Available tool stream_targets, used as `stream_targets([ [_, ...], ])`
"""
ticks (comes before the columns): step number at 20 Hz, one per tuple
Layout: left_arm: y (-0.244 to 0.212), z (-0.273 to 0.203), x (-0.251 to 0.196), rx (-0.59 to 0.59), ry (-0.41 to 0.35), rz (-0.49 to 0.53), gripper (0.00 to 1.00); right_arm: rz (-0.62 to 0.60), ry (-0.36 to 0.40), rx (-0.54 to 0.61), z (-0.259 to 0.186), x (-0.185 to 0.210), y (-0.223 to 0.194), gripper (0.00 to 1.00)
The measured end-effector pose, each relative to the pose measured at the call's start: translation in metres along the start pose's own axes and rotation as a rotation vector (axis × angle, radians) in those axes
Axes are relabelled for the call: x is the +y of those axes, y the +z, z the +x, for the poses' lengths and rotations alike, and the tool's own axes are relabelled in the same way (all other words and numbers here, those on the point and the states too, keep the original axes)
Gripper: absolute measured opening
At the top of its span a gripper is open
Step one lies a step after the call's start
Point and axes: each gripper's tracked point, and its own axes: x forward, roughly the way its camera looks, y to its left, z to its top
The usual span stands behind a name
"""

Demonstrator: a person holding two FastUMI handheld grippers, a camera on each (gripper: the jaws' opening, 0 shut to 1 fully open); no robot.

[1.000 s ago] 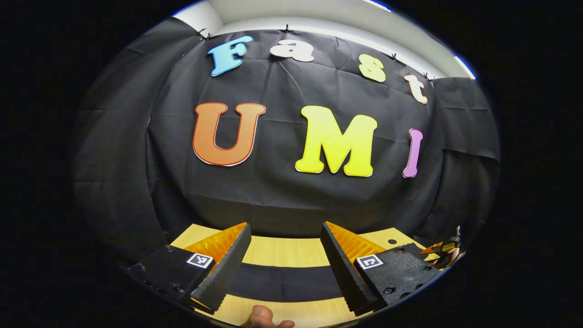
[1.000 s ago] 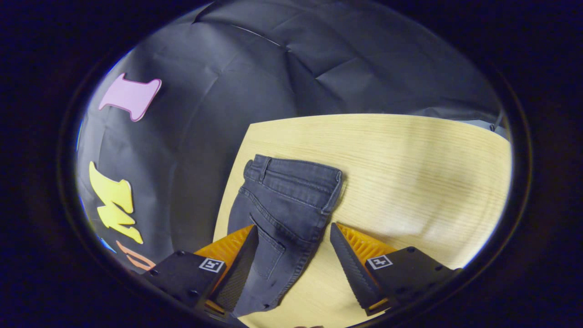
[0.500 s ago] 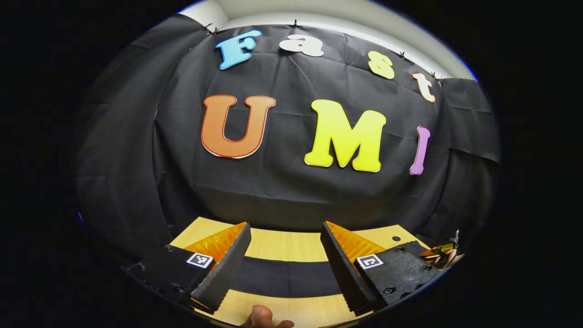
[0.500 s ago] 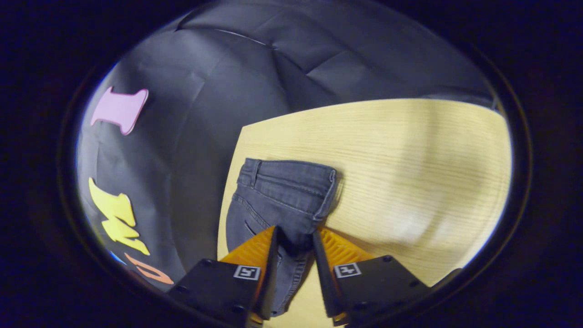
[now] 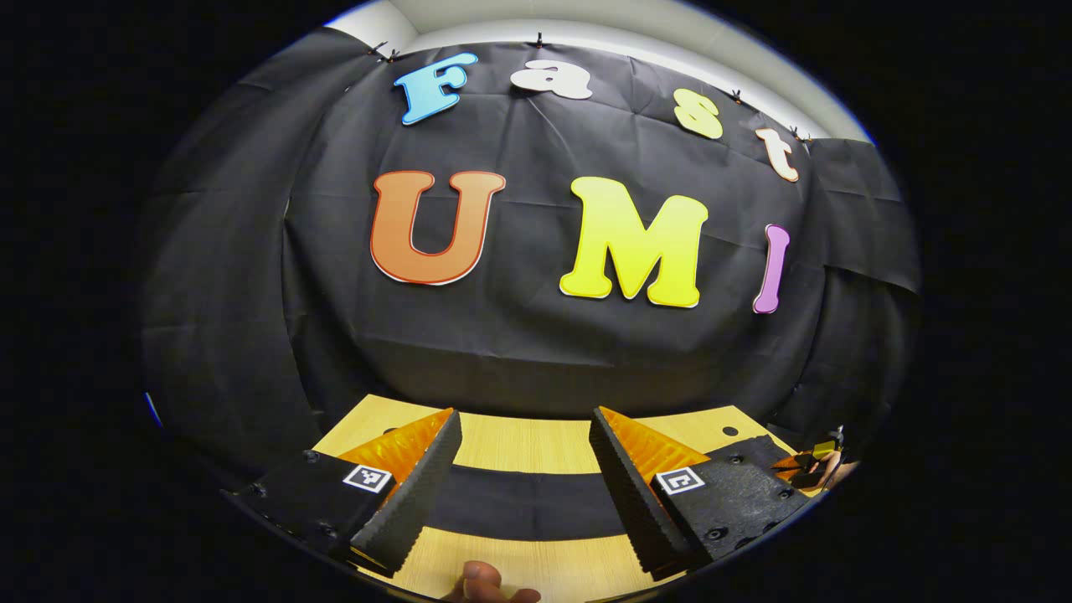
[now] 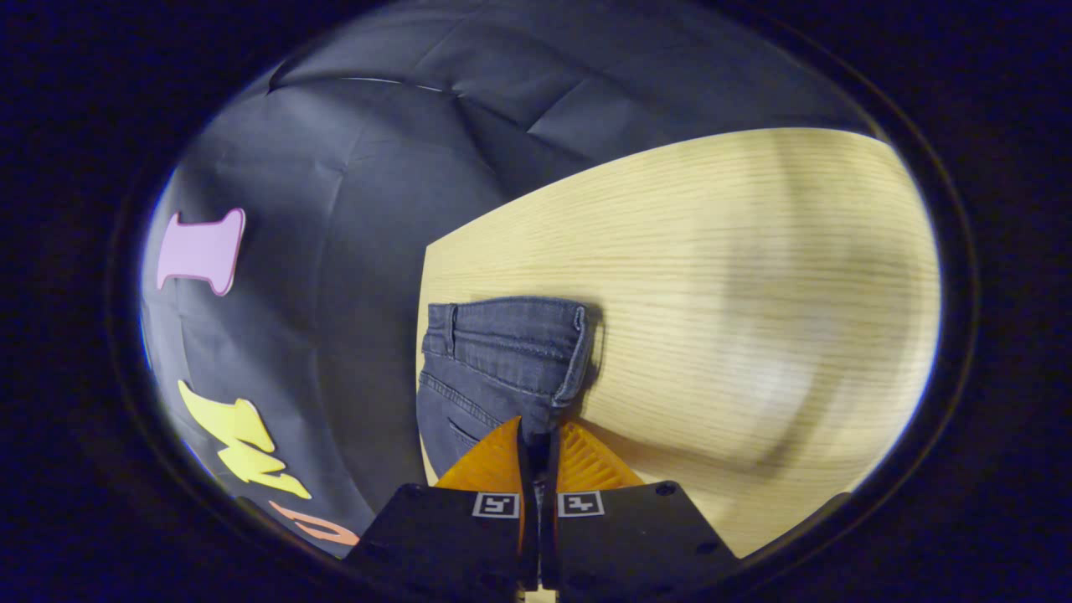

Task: Grasp the waist and the cuffs of the jeans and fold them to make the two legs overlap; first hold the waist and fold one-third of the jeans toward the cuffs, then hold the cuffs and fold the remaining one-third in the same direction to finish folding.

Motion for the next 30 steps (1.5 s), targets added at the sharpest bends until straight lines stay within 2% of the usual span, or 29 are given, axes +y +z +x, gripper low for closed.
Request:
stream_targets([
  [7,0.001,-0.009,0.012,-0.008,0.025,-0.002,0.98,-0.182,-0.028,-0.057,-0.008,0.006,0.009,0.02],
  [10,0.001,-0.013,0.016,-0.013,0.035,-0.002,0.98,-0.311,-0.018,-0.091,-0.020,0.027,0.007,0.02],
  [11,0.003,-0.014,0.015,-0.021,0.035,-0.004,0.98,-0.357,-0.013,-0.106,-0.024,0.035,0.005,0.05],
  [16,0.001,-0.017,0.015,-0.028,0.035,-0.010,0.98,-0.572,0.022,-0.181,-0.056,0.083,-0.014,0.02],
  [19,-0.001,-0.019,0.017,-0.028,0.040,-0.025,0.98,-0.709,0.067,-0.229,-0.078,0.112,-0.031,0.02],
  [23,-0.002,-0.022,0.022,-0.027,0.050,-0.020,0.98,-0.912,0.143,-0.232,-0.105,0.142,-0.059,0.02],
  [30,0.000,-0.023,0.028,-0.038,0.068,-0.025,0.98,-1.298,0.302,-0.204,-0.158,0.168,-0.134,0.00],
])
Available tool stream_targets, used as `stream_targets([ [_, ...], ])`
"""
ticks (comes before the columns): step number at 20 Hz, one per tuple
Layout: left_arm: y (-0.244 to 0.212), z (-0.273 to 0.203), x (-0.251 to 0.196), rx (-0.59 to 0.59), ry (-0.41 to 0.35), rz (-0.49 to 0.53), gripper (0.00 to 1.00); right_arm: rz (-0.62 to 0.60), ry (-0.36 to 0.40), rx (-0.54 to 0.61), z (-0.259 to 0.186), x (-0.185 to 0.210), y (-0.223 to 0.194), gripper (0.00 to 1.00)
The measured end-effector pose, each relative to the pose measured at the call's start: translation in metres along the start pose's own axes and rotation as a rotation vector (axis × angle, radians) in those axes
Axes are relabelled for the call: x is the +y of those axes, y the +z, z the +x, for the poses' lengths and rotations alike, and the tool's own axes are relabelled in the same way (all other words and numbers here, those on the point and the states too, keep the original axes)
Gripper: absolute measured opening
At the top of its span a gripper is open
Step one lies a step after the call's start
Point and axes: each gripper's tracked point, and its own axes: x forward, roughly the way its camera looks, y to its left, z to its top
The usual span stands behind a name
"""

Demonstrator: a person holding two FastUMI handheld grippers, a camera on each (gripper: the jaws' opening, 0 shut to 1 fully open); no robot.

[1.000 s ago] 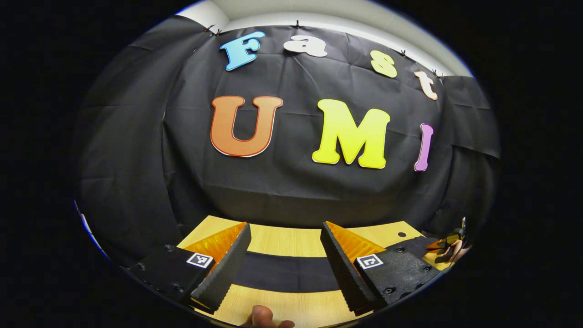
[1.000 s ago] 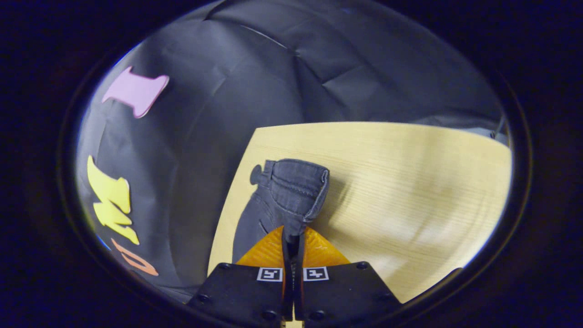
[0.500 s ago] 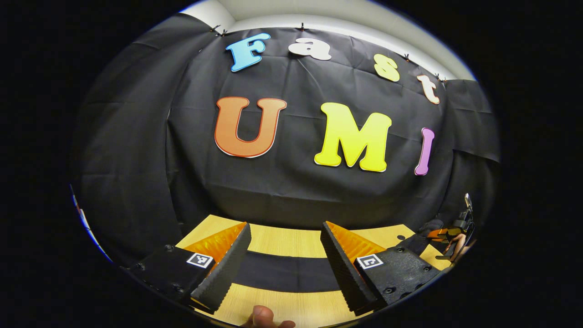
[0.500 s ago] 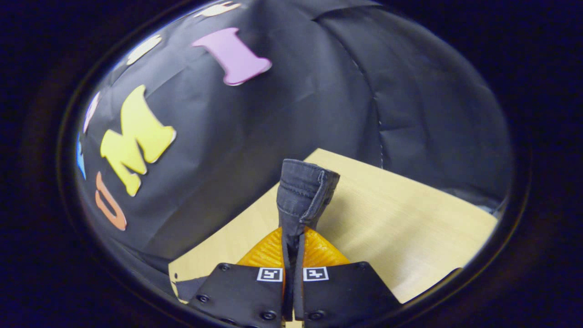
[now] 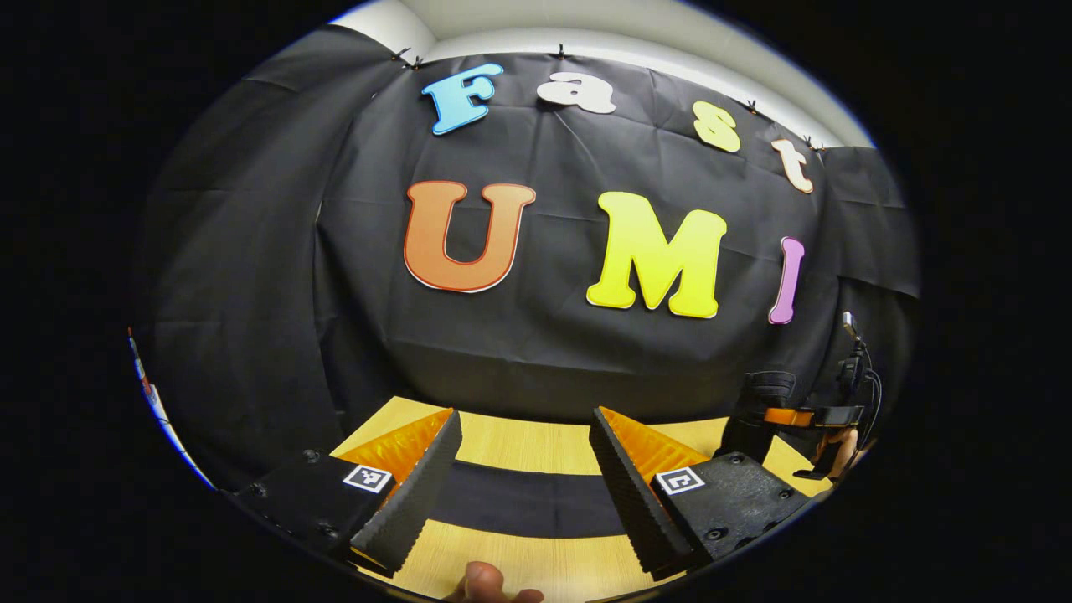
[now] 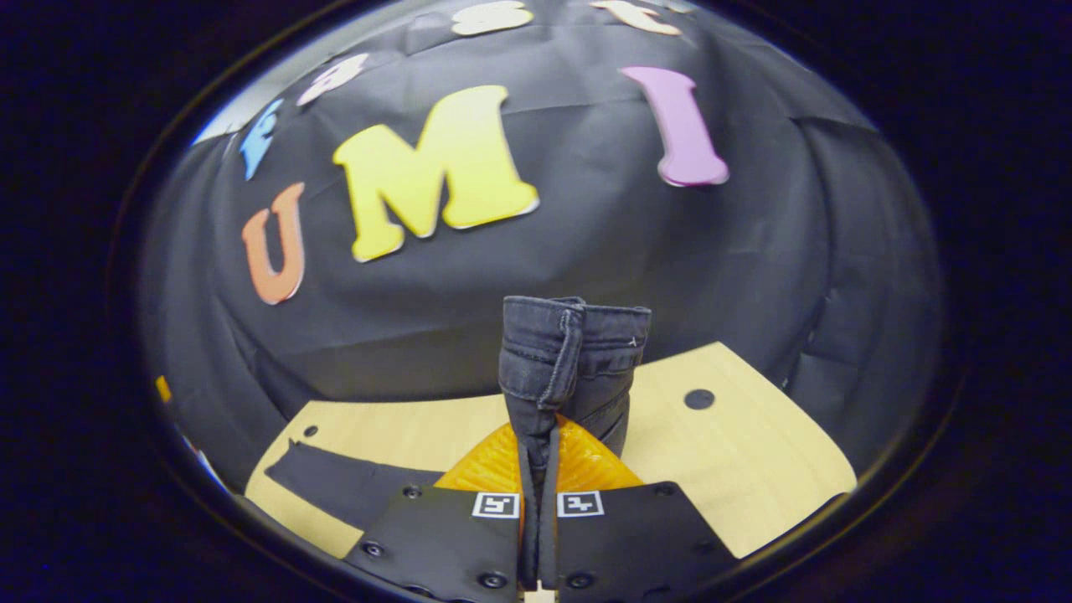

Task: Grasp the waist and the cuffs of the jeans and fold them to make the two legs overlap; first hold the waist and fold one-third of the jeans toward the cuffs, then hold the cuffs and fold the remaining one-third in the same direction to finish folding.

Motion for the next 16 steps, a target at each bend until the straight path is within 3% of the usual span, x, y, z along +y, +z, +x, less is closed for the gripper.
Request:
stream_targets([
  [8,-0.007,-0.003,0.017,0.008,0.043,-0.016,0.98,-0.224,0.186,0.088,0.016,0.056,-0.041,0.02],
  [12,-0.005,-0.005,0.028,-0.001,0.072,-0.035,0.98,-0.290,0.248,0.173,0.020,0.058,-0.059,0.02],
  [16,0.000,-0.006,0.038,-0.017,0.098,-0.061,0.98,-0.359,0.260,0.262,0.016,0.050,-0.063,0.00],
])
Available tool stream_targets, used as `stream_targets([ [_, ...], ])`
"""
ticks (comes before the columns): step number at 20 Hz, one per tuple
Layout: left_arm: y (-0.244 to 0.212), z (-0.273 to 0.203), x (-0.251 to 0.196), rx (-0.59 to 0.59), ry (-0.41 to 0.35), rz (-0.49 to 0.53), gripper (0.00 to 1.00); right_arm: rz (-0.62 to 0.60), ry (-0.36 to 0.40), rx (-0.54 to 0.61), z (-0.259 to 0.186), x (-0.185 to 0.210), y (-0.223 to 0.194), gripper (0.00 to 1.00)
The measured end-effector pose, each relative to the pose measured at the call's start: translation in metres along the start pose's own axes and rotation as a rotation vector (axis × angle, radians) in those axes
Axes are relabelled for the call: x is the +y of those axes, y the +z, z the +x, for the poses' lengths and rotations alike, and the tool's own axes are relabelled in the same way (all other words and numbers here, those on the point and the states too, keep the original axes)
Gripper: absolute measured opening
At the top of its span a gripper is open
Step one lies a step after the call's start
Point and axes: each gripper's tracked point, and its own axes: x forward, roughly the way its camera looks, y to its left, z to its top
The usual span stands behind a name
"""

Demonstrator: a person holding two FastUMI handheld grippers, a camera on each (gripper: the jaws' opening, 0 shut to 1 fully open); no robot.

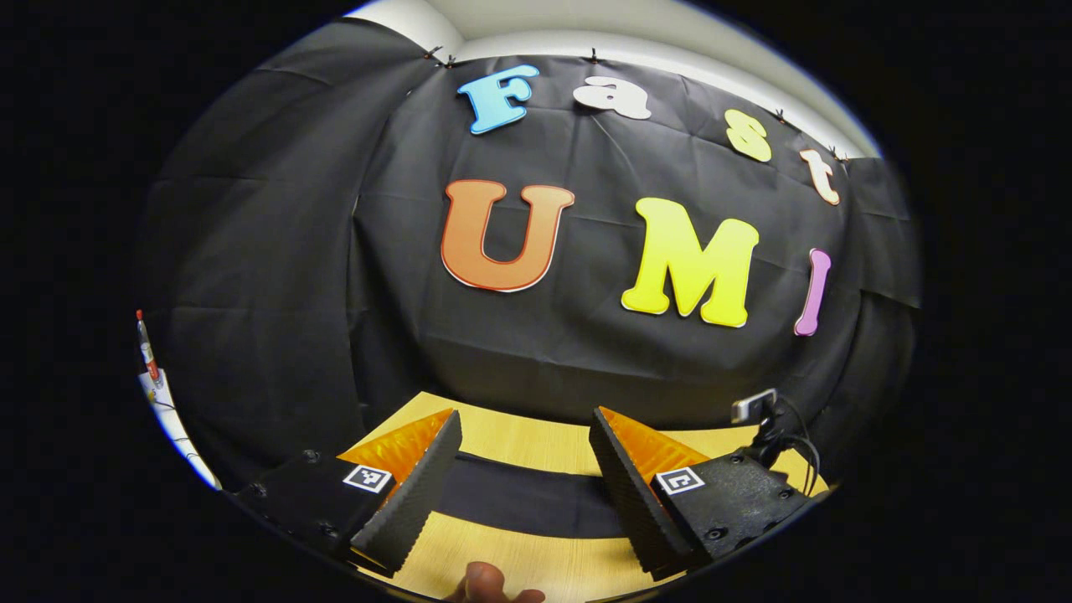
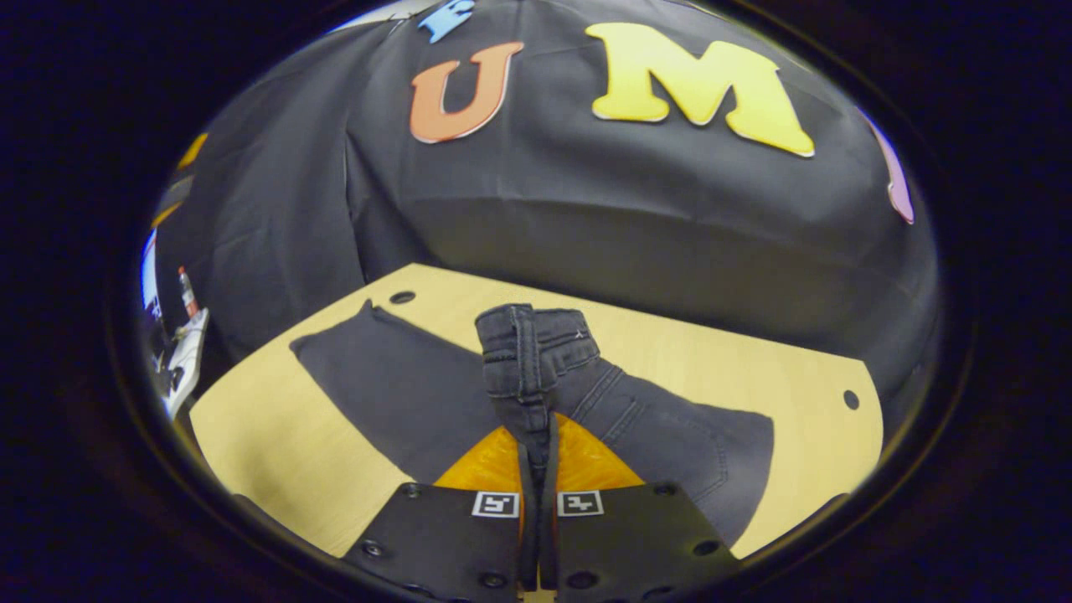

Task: Grasp the waist and the cuffs of the jeans and fold them to make the two legs overlap; first hold the waist and fold one-third of the jeans toward the cuffs, then hold the cuffs and fold the remaining one-third in the same direction to finish folding.

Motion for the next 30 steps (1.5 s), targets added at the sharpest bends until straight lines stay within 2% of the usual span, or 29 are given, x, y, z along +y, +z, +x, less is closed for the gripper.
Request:
stream_targets([
  [6,-0.002,0.002,0.008,-0.003,0.015,-0.029,0.98,-0.012,0.029,0.053,0.003,0.006,-0.006,0.00],
  [8,-0.003,0.003,0.008,-0.001,0.015,-0.033,0.98,0.052,0.131,0.086,0.003,0.010,-0.010,0.12],
  [10,-0.006,0.004,0.011,0.003,0.016,-0.035,0.98,0.088,0.147,0.091,0.005,0.010,-0.013,0.46],
  [13,-0.014,0.007,0.016,0.014,0.018,-0.062,0.98,0.080,0.100,0.002,-0.008,-0.004,0.014,0.96],
  [15,-0.026,0.013,0.024,0.035,0.020,-0.118,0.98,0.074,0.052,-0.084,-0.020,-0.017,0.043,0.96],
  [16,-0.035,0.016,0.030,0.055,0.028,-0.159,0.98,0.073,0.033,-0.127,-0.026,-0.021,0.058,1.00],
  [17,-0.045,0.020,0.036,0.074,0.042,-0.203,0.98,0.070,0.029,-0.151,-0.033,-0.024,0.070,1.00],
  [18,-0.058,0.027,0.043,0.099,0.055,-0.254,0.99,0.067,0.018,-0.177,-0.042,-0.029,0.080,0.96],
  [19,-0.072,0.032,0.049,0.132,0.060,-0.316,0.98,0.066,0.006,-0.210,-0.051,-0.036,0.095,1.00],
  [21,-0.105,0.044,0.061,0.216,0.078,-0.456,0.98,0.068,-0.033,-0.290,-0.069,-0.052,0.126,1.00],
  [26,-0.167,0.068,0.093,0.364,0.144,-0.786,0.99,0.087,-0.129,-0.426,-0.119,-0.092,0.182,0.96],
  [28,-0.189,0.081,0.103,0.402,0.190,-0.885,0.99,0.095,-0.151,-0.481,-0.142,-0.104,0.202,1.00],
  [29,-0.198,0.085,0.107,0.427,0.211,-0.926,0.99,0.098,-0.163,-0.501,-0.153,-0.109,0.209,0.96],
  [30,-0.205,0.089,0.111,0.442,0.231,-0.957,0.99,0.102,-0.176,-0.515,-0.164,-0.114,0.216,1.00],
])
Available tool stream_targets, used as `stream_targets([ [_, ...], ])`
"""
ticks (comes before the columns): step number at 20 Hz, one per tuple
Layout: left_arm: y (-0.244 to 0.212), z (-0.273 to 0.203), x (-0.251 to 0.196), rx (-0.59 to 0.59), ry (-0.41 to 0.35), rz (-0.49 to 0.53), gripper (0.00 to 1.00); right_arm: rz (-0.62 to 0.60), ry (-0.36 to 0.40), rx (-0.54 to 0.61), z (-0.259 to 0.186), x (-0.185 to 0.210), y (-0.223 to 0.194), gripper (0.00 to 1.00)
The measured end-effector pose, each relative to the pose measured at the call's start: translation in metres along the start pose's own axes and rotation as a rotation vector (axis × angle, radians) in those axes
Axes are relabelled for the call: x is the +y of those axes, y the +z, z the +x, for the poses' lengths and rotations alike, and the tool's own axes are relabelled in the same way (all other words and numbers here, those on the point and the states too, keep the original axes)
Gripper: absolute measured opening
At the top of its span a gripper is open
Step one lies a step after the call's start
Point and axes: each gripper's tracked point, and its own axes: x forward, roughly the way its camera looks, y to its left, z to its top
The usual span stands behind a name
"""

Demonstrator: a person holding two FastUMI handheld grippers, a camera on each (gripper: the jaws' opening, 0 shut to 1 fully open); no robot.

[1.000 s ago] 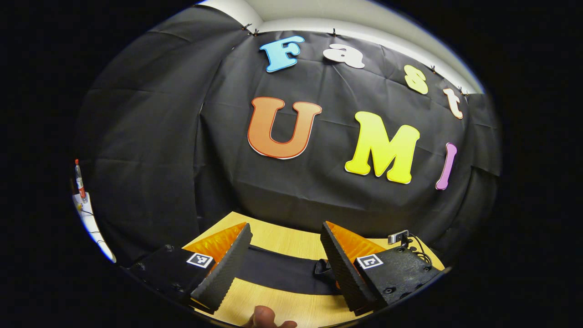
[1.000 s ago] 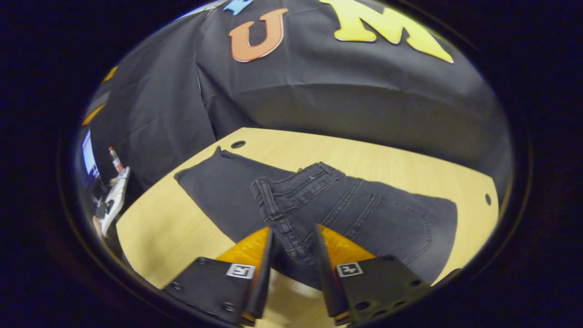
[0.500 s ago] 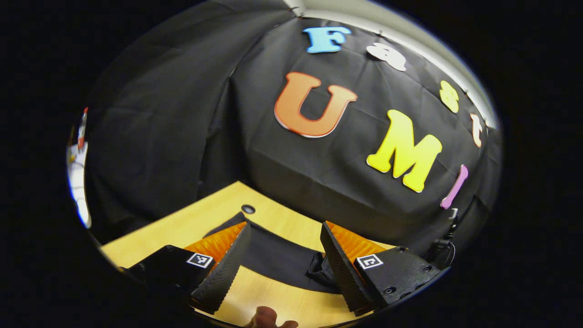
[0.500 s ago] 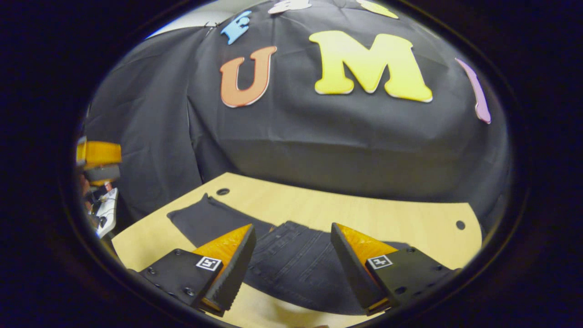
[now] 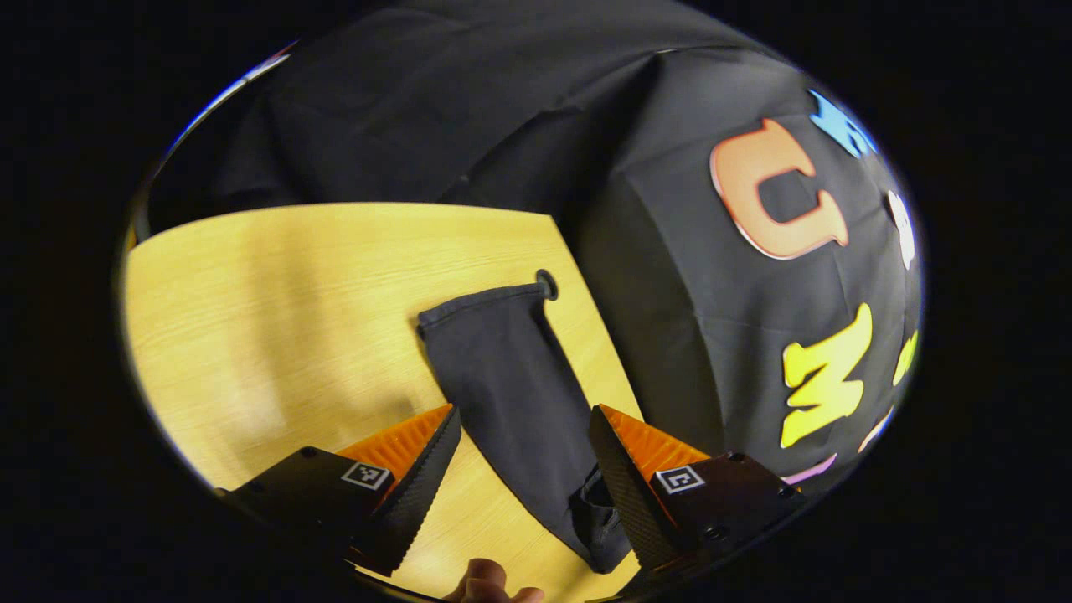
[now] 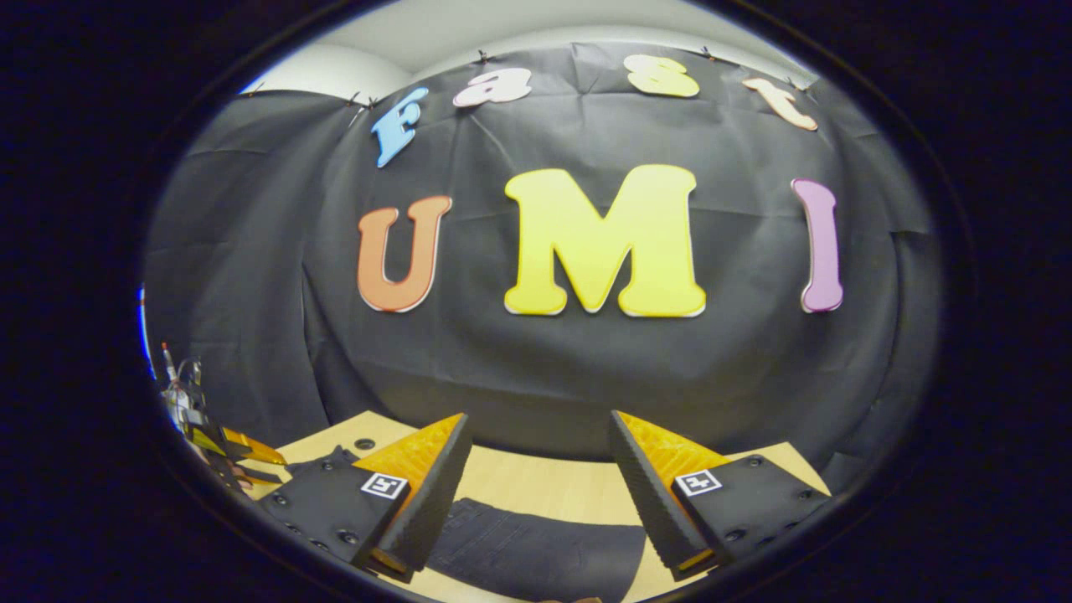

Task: Grasp the waist and the cuffs of the jeans and fold them to make the two legs overlap; first hold the waist and fold one-third of the jeans toward the cuffs, then hold the cuffs and fold the remaining one-third in the same direction to finish folding.

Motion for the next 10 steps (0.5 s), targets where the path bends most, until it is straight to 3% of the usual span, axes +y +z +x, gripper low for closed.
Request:
stream_targets([
  [6,-0.002,0.030,0.030,0.050,0.102,-0.144,1.00,0.020,-0.051,-0.122,-0.033,-0.033,0.072,0.95],
  [10,0.012,0.043,0.028,0.031,0.070,-0.232,0.99,0.041,-0.114,-0.181,-0.051,-0.065,0.098,0.96],
])
